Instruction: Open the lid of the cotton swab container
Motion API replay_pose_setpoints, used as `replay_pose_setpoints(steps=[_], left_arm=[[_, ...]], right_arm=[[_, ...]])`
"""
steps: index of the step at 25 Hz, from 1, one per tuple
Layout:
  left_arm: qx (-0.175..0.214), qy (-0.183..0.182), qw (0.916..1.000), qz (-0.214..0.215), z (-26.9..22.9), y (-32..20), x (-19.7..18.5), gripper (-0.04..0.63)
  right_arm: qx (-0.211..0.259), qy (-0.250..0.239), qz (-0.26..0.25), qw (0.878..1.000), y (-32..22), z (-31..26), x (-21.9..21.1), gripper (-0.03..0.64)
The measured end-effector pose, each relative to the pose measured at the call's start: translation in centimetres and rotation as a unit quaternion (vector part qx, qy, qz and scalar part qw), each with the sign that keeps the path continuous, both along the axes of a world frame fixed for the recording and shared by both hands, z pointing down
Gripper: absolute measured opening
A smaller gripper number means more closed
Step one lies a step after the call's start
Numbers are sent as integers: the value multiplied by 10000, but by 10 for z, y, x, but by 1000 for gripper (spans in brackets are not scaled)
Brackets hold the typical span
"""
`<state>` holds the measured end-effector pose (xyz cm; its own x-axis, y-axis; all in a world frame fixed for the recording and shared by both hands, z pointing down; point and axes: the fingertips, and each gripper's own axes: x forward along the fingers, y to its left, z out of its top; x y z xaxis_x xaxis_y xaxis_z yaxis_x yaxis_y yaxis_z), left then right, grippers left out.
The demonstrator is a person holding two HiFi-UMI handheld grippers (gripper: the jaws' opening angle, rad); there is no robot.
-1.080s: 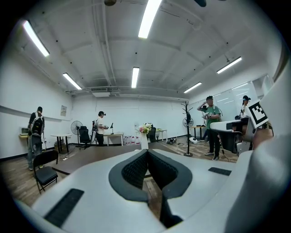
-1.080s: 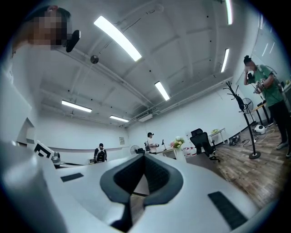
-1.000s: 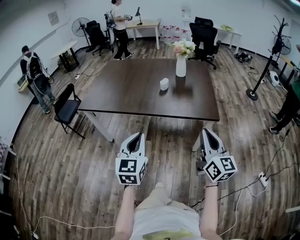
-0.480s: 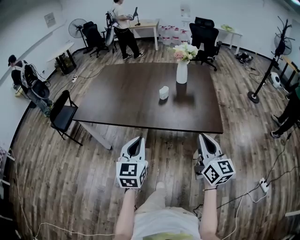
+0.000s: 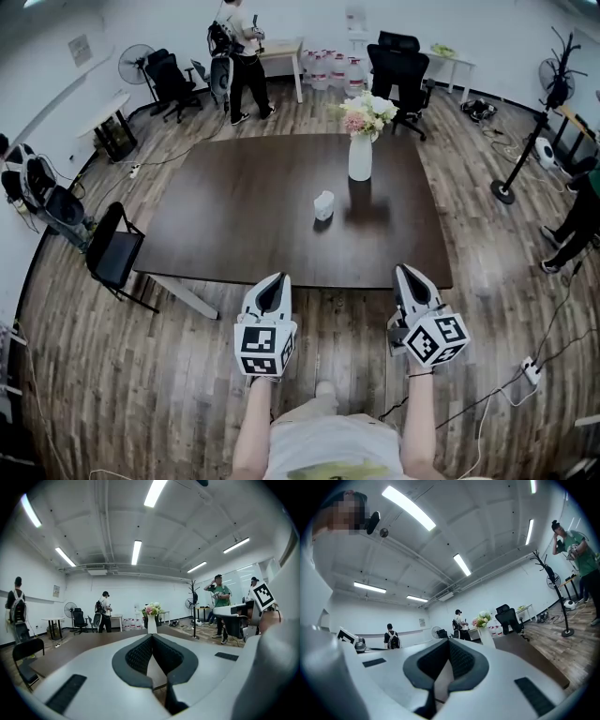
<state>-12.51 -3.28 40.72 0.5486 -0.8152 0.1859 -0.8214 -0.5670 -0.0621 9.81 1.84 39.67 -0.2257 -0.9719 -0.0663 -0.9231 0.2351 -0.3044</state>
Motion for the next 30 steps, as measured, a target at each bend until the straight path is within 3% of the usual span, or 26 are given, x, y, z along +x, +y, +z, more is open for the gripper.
replay_pose_setpoints(steps=[8,16,30], left_arm=[[-42,23,9999,139,7,-45,3,23],[-246,-29,9994,231,23,-74,16,23],[-456,45,9989,-19,41,-177,55,23]], right_arm=[[-107,209,162,9996,-35,9,1,20],[-254,93,239,9993,-64,22,13,21],[-295,-16,-223,9993,-188,25,45,21]])
